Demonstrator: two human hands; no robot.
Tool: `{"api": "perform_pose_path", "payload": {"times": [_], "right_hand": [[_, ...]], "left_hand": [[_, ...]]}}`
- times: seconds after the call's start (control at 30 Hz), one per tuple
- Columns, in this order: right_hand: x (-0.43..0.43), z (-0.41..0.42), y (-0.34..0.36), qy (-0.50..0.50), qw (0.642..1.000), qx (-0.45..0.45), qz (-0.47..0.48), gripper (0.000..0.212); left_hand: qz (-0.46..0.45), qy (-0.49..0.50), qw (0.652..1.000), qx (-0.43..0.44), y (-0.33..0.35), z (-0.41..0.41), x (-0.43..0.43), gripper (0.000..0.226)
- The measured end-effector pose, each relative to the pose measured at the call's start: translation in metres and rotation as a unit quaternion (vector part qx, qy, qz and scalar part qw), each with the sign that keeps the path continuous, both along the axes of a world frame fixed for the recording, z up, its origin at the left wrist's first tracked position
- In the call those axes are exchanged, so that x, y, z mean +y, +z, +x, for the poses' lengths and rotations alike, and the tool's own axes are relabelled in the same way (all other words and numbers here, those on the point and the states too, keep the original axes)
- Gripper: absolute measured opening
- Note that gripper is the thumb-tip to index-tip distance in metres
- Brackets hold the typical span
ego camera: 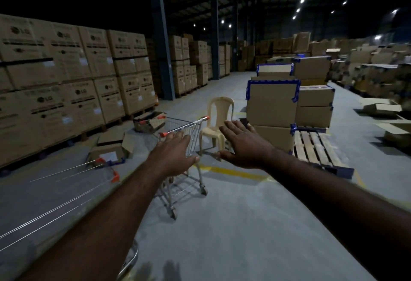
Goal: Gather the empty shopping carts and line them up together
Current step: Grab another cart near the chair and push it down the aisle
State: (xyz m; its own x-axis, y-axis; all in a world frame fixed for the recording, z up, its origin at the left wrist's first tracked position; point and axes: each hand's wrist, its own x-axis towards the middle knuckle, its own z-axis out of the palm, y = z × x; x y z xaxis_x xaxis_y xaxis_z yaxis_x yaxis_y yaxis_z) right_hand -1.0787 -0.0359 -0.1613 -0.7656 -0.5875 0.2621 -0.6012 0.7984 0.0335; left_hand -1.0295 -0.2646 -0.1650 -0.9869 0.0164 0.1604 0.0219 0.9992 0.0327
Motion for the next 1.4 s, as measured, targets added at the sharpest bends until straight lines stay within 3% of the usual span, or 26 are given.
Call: {"api": "perform_pose_path", "payload": {"times": [0.43,0.83,1.07,1.27,1.4], "right_hand": [[-0.108,-0.293,-0.034,0.008,0.999,-0.044,0.006,0.081],[-0.200,-0.584,-0.093,0.070,0.992,-0.097,0.046,0.077],[-0.272,-0.694,-0.129,0.074,0.985,-0.147,0.047,0.069],[-0.338,-0.774,-0.166,0.041,0.982,-0.184,0.033,0.060],[-0.374,-0.821,-0.185,0.018,0.979,-0.196,0.054,0.052]], "left_hand": [[0.020,-0.002,1.000,-0.019,-0.033,-0.298,-0.096,0.074],[0.058,0.090,0.989,-0.101,-0.097,-0.548,-0.158,0.063],[0.112,0.120,0.981,-0.101,-0.134,-0.649,-0.216,0.055],[0.191,0.113,0.968,-0.120,-0.189,-0.736,-0.282,0.031],[0.218,0.075,0.959,-0.165,-0.227,-0.778,-0.312,0.041]]}}
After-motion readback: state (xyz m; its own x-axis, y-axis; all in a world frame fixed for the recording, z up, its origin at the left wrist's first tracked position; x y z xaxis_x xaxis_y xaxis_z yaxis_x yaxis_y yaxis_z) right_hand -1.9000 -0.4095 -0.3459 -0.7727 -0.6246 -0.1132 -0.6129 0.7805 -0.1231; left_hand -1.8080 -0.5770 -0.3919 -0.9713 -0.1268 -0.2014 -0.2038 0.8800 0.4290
